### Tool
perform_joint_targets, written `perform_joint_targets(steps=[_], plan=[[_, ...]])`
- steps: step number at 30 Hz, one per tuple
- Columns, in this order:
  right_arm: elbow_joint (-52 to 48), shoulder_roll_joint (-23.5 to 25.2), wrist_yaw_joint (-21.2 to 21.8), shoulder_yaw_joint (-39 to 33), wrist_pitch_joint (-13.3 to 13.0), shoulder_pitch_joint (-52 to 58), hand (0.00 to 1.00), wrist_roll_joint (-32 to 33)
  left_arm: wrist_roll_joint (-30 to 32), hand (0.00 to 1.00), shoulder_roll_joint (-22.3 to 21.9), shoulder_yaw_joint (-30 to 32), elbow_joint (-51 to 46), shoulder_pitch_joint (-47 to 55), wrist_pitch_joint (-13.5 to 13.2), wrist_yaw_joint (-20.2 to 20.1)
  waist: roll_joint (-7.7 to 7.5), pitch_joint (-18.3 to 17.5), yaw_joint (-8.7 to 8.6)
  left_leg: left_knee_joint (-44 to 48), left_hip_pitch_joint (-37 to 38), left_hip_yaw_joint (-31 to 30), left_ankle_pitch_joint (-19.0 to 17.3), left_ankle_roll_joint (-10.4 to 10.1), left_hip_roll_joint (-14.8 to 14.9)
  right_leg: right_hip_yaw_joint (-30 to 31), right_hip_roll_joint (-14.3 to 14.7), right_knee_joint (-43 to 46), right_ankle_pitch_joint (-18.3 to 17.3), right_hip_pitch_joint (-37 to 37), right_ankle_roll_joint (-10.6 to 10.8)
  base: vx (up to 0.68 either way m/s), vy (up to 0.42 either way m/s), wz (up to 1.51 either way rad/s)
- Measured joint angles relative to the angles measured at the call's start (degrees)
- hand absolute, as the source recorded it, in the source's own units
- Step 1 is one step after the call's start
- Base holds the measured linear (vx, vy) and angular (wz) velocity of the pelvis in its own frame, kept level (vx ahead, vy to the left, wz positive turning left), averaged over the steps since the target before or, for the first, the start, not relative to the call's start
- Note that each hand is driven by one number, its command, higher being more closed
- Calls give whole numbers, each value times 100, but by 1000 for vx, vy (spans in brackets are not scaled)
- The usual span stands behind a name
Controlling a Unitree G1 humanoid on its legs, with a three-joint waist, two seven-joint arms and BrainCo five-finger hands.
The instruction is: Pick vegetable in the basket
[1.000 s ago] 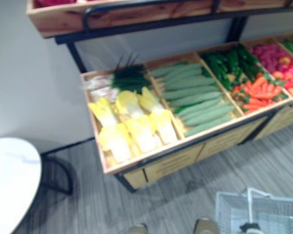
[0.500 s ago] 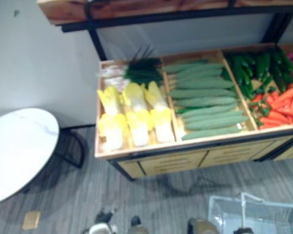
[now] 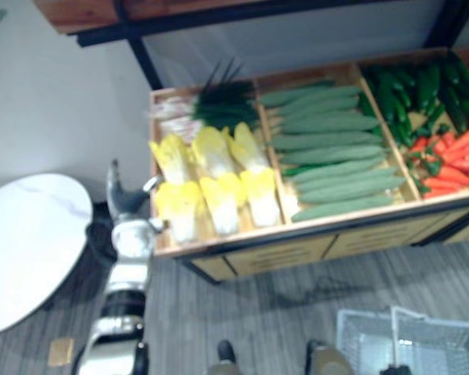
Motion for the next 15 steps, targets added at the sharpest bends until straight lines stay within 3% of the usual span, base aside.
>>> perform_joint_targets(steps=[2,6,10,15], plan=[[-75,-6,-7,59,-6,-12,100,-2,187,0,24,-263,2,-145,3,0,20,37,-103,-2,-62,37,-2,0,-1,4,-2,5,18,-55,15,-67,40,1],[-119,-80,-46,174,-28,-140,100,-13,819,0,30,-963,-1,-420,18,-23,88,178,-106,-5,-202,207,-15,-13,3,171,3,115,20,-362,27,-66,18,-14],[-159,-224,-98,158,-26,-439,100,-13,1106,0,29,-1385,37,-746,242,-118,97,454,-230,-4,-376,259,7,-12,-65,314,-45,343,46,-675,68,-42,22,-10],[-261,-283,-247,81,-16,-639,100,-11,1519,0,-112,-1708,488,-1215,379,-275,113,685,-246,-3,-493,366,21,-10,-138,456,-102,545,48,-954,75,7,16,-9]])
